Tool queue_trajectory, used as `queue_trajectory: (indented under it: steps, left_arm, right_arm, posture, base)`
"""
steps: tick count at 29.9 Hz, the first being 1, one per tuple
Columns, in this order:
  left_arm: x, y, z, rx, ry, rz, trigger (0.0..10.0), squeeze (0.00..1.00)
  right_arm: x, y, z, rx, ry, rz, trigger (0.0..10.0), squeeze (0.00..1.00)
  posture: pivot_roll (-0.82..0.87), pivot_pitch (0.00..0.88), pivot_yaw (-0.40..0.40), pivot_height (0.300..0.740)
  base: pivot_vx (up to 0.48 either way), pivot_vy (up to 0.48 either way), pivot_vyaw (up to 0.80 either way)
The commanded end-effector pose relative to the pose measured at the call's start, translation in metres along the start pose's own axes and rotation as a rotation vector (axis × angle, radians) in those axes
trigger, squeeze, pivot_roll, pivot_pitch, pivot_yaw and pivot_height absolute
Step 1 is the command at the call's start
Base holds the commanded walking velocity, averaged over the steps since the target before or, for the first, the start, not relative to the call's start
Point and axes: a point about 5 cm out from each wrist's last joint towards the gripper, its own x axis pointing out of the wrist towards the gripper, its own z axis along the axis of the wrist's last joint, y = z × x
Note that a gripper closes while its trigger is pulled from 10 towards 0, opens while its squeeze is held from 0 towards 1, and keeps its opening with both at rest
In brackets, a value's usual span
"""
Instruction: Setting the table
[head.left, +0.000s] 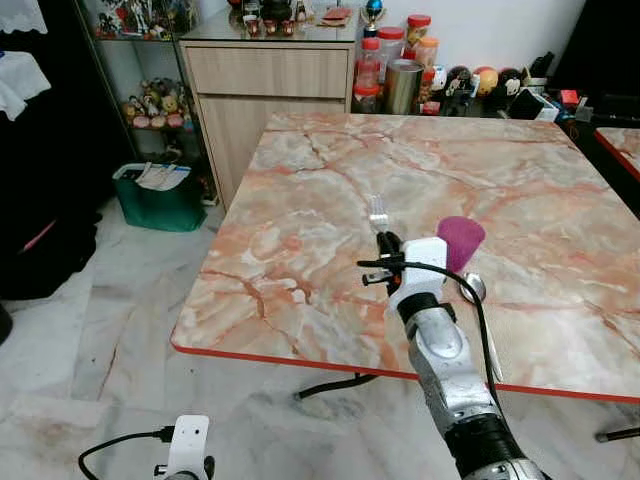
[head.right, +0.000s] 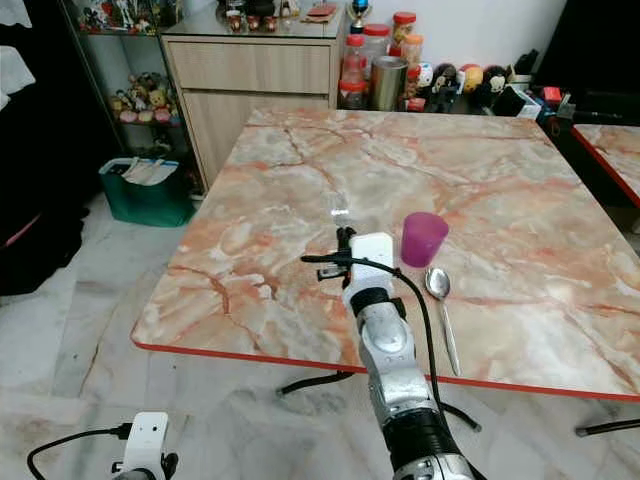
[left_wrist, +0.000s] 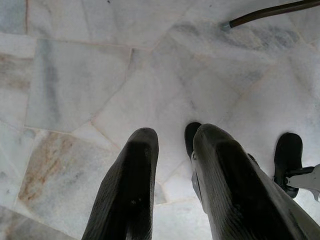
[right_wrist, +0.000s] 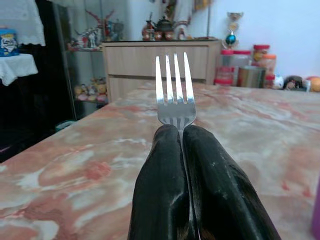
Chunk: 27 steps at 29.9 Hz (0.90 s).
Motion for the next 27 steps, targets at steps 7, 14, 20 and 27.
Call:
queue_trajectory:
  steps: [7,14,20,27]
  left_arm:
    - [0.000,0.002,-0.001,0.000,-0.003,0.014,10.0,0.00]
    - [0.000,0.001,0.000,-0.003,-0.003,0.013,10.0,0.00]
    - [0.000,0.001,0.000,-0.004,-0.002,0.012,10.0,0.00]
    - [0.000,0.000,-0.001,-0.006,-0.001,0.012,10.0,0.00]
  right_arm:
    - [0.004,0.006,0.019,-0.032,-0.108,0.043,10.0,0.00]
    - [0.005,0.007,0.028,-0.059,-0.164,0.047,10.0,0.00]
    - [0.006,0.008,0.030,-0.070,-0.175,0.054,10.0,0.00]
    - [0.005,0.008,0.029,-0.072,-0.180,0.052,10.0,0.00]
  posture:
    - [-0.02,0.000,-0.017,0.719]
    - [-0.02,0.000,-0.019,0.719]
    - [-0.02,0.000,-0.021,0.719]
    - [-0.02,0.000,-0.020,0.719]
  base:
    - [0.000,-0.480,0.00]
    - [0.000,-0.480,0.00]
    - [0.000,-0.480,0.00]
    - [0.000,-0.480,0.00]
